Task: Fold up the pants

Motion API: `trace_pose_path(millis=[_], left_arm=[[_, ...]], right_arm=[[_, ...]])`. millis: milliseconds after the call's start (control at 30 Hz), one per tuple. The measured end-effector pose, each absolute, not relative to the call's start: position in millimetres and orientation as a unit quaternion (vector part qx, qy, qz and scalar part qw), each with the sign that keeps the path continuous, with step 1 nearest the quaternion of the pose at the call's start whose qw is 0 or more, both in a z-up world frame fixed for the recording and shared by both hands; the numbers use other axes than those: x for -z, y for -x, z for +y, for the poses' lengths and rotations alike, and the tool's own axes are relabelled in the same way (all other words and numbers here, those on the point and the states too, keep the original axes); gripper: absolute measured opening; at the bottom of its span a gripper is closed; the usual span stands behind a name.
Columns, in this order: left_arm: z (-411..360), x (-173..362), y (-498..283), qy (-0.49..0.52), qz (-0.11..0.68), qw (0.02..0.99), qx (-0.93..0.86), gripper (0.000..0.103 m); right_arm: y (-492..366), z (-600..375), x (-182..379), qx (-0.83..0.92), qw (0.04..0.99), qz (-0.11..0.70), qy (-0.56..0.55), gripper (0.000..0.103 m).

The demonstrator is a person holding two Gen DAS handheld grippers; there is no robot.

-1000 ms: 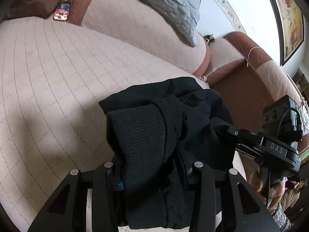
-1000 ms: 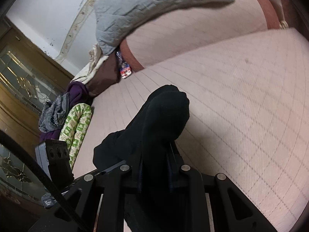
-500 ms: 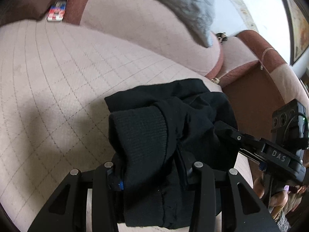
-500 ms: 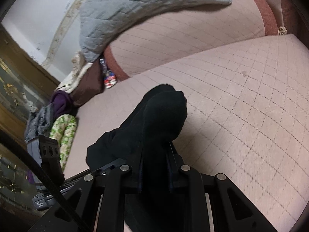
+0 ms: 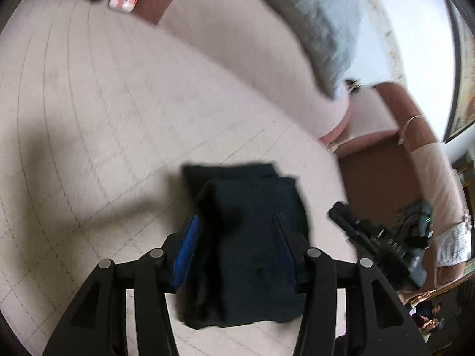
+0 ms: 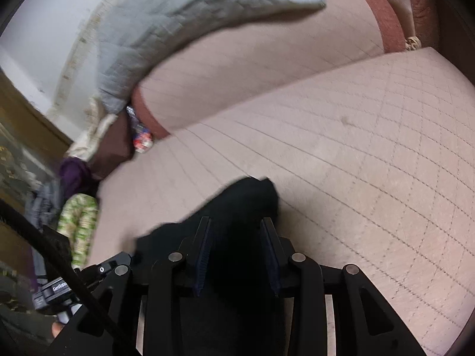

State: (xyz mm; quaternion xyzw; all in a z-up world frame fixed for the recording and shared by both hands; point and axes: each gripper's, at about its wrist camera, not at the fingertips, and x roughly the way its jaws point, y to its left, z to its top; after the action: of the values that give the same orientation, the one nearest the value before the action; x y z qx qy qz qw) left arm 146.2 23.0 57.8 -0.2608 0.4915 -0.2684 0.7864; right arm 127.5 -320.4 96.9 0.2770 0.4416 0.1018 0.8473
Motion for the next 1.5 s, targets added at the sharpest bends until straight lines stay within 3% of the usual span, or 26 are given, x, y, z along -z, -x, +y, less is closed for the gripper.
trace_pose_path(millis=[67, 133, 300, 433, 700, 833, 1000, 1167, 1400, 1500], left_arm=[[9.2, -70.3, -149.9, 0.262, 0.484, 0.786, 0.280, 0.052], [-8.8, -70.6, -157.4, 0.256, 0.489, 0.790, 0.268, 0.063], [-18.8, -26.1, -184.8, 0.280, 0.525, 0.771, 0.225, 0.063], [-12.8, -20.1, -193.6, 0.299, 0.521, 0.765, 0.232, 0.063], [5.0, -48.7, -164.7, 0.293, 0.503, 0.775, 0.245, 0.063], [-4.4, -42.2, -139.6, 0.270, 0.512, 0.777, 0.248, 0.064], [-1.0, -15.9, -137.3, 0.273, 0.538, 0.769, 0.210, 0.064], [14.6, -44.7, -104.2, 0.249, 0.517, 0.792, 0.210, 0.064], [4.5, -75.7, -14.1, 0.129, 0.456, 0.864, 0.172, 0.076], [-3.1, -78.6, 19.1, 0.098, 0.419, 0.892, 0.136, 0.083]], right_arm=[[-127.3, -317.9, -101.4, -0.125, 0.838, 0.432, -0.311, 0.045], [-133.3, -315.2, -93.5, -0.140, 0.819, 0.435, -0.348, 0.050], [-160.9, -309.0, -50.0, -0.135, 0.776, 0.479, -0.388, 0.050], [-170.5, -312.0, -19.9, -0.112, 0.762, 0.490, -0.409, 0.050], [-114.8, -318.8, -64.6, -0.154, 0.786, 0.444, -0.402, 0.051], [-64.1, -320.3, -70.1, -0.175, 0.777, 0.429, -0.426, 0.065], [-47.8, -317.3, -43.5, -0.151, 0.777, 0.454, -0.409, 0.065], [-28.8, -320.5, -74.2, -0.156, 0.805, 0.427, -0.381, 0.065], [43.7, -307.7, -91.1, -0.097, 0.882, 0.388, -0.249, 0.067], [68.0, -314.3, -82.2, -0.059, 0.894, 0.372, -0.241, 0.067]])
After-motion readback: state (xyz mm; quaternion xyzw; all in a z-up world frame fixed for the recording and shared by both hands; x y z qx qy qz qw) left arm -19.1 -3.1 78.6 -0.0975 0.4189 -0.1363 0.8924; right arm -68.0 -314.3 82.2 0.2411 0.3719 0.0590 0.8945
